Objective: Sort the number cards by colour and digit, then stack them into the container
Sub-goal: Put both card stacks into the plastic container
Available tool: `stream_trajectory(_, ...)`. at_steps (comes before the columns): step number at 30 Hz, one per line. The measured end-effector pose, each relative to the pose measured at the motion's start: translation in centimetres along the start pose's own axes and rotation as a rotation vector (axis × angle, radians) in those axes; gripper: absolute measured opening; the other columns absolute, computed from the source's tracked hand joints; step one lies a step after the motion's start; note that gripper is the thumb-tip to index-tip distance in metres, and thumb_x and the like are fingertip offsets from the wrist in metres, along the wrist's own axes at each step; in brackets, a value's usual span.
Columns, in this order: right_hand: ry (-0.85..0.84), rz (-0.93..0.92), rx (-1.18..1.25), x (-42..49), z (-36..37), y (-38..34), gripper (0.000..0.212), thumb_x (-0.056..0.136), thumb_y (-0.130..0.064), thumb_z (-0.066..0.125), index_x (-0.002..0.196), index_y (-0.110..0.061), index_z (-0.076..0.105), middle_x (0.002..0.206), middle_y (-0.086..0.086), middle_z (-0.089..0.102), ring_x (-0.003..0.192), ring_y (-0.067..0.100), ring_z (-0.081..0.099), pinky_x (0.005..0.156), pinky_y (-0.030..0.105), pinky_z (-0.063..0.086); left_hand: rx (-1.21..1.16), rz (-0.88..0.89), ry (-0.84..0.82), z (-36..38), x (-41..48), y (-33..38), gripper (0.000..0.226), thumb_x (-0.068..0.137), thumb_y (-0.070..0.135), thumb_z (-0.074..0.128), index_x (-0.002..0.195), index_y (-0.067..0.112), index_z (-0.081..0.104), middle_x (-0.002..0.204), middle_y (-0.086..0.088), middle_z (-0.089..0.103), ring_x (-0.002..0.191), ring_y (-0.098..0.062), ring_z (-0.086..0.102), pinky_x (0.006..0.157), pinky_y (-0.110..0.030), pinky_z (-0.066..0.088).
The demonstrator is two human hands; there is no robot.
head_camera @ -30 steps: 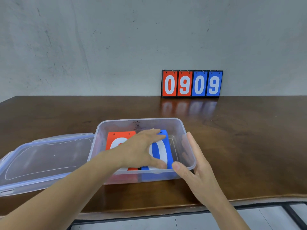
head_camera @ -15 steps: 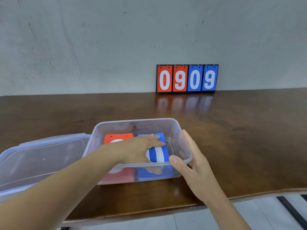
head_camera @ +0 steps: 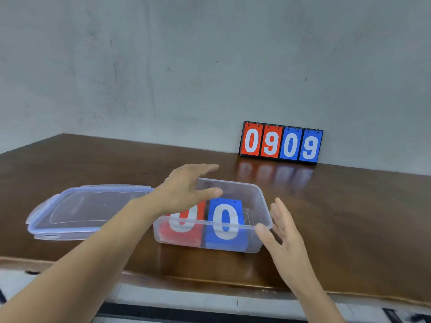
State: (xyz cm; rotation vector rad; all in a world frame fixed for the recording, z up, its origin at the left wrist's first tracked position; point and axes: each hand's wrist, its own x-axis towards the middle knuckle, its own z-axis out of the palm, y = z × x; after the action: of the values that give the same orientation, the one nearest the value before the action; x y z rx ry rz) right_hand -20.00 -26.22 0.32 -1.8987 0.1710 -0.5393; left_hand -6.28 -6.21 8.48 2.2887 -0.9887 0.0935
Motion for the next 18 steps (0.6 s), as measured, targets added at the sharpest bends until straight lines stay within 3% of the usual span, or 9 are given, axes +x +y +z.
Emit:
stream_trajectory(4,0.093,-0.065,-0.037,-0.4,-0.2,-1.5,0.09,0.067,-0.06,0.057,0.149,-0.036,0.027,0.152,-0.012,0.036,0.136,0.013,0.039,0.103,0.028,0.035,-0.112,-0.082,0.182,-3.4,-3.8,-1.6,0.074,0.08,0.06,0.058,0.145,0.031,0.042,0.148,0.013,0.043,0.136,-0.005,0.037,0.111,-0.029,0.032)
stream_trajectory(7,0.129,-0.133,-0.061,-0.5,1.4,-3.5,0.081,0.074,-0.05,0.061,0.148,-0.033,0.031,0.149,-0.014,0.039,0.131,0.003,0.039,0.089,0.014,0.039,-0.121,-0.161,0.286,-6.2,-6.7,-3.8,0.07,0.082,0.054,0.062,0.144,0.027,0.044,0.145,0.012,0.047,0.132,-0.001,0.04,0.104,-0.02,0.03)
stream_trajectory(10,0.119,-0.254,-0.103,-0.5,4.3,-6.4,0.08,0.075,-0.05,0.062,0.148,-0.035,0.032,0.146,-0.02,0.04,0.13,-0.002,0.038,0.1,0.02,0.038,-0.127,-0.244,0.361,-9.0,-9.3,-6.8,0.066,0.085,0.046,0.066,0.144,0.025,0.045,0.142,0.011,0.049,0.128,0.0,0.042,0.102,-0.019,0.029)
stream_trajectory(15,-0.079,-0.379,-0.21,-1.7,13.4,-10.8,0.073,0.085,-0.049,0.062,0.148,-0.041,0.026,0.144,-0.033,0.03,0.13,-0.014,0.028,0.106,0.019,0.029,-0.051,-0.463,0.425,-12.0,-12.2,-13.7,0.074,0.084,0.045,0.069,0.147,0.017,0.04,0.143,-0.001,0.051,0.131,-0.017,0.047,0.1,-0.027,0.035)
stream_trajectory(18,-0.302,-0.329,-0.312,-1.9,20.1,-11.7,0.072,0.091,-0.054,0.053,0.151,-0.038,0.016,0.155,-0.023,0.019,0.142,-0.003,0.017,0.116,0.027,0.023,0.03,-0.663,0.38,-12.5,-13.6,-18.4,0.083,0.084,0.053,0.066,0.148,0.011,0.035,0.145,-0.008,0.048,0.131,-0.026,0.046,0.104,-0.038,0.038)
